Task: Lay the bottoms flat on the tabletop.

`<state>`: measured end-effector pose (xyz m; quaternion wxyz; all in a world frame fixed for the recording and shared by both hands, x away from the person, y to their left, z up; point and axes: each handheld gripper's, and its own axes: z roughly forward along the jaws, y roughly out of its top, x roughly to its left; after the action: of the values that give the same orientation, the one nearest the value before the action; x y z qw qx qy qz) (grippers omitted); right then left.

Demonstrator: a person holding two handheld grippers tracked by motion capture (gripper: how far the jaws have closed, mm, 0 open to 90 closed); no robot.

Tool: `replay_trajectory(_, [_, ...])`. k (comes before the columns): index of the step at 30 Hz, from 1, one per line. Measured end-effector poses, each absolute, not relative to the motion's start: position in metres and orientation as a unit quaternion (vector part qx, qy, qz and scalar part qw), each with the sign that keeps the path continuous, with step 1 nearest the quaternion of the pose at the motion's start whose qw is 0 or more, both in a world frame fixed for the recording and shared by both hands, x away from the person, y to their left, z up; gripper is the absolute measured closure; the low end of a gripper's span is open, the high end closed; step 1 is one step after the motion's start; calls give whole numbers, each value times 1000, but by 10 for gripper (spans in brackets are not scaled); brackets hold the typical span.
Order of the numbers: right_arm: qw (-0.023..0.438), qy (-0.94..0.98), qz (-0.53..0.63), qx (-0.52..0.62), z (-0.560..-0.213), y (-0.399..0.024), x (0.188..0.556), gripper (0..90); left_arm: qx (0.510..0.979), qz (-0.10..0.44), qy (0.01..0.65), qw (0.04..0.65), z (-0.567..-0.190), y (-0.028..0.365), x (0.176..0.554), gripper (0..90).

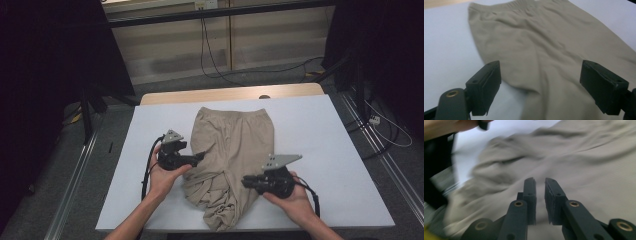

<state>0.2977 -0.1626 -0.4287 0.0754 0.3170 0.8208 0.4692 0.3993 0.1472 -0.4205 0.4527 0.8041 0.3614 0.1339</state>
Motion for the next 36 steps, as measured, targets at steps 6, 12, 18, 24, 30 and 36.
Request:
replay_trajectory(6, [64,831,473,286,-430,-145,267,732,808,134,354,451,-420,153,355,185])
replay_trajectory(12, [55,839,460,285,-437,-136,249,543,821,114,350,436,-433,161,327,218])
replay_trajectory(18, [73,860,432,262,-451,-118,252,267,837,115,305,440,-432,153,317,328])
replay_trajectory(24, [90,874,404,256,-462,-107,258,210,853,110,302,412,-444,137,321,327])
replay_trajectory(30, [122,873,396,259,-466,-104,256,312,859,112,314,387,-450,133,329,371])
replay_trajectory(36, [117,870,392,276,-461,-117,266,661,845,84,344,401,-449,133,342,763])
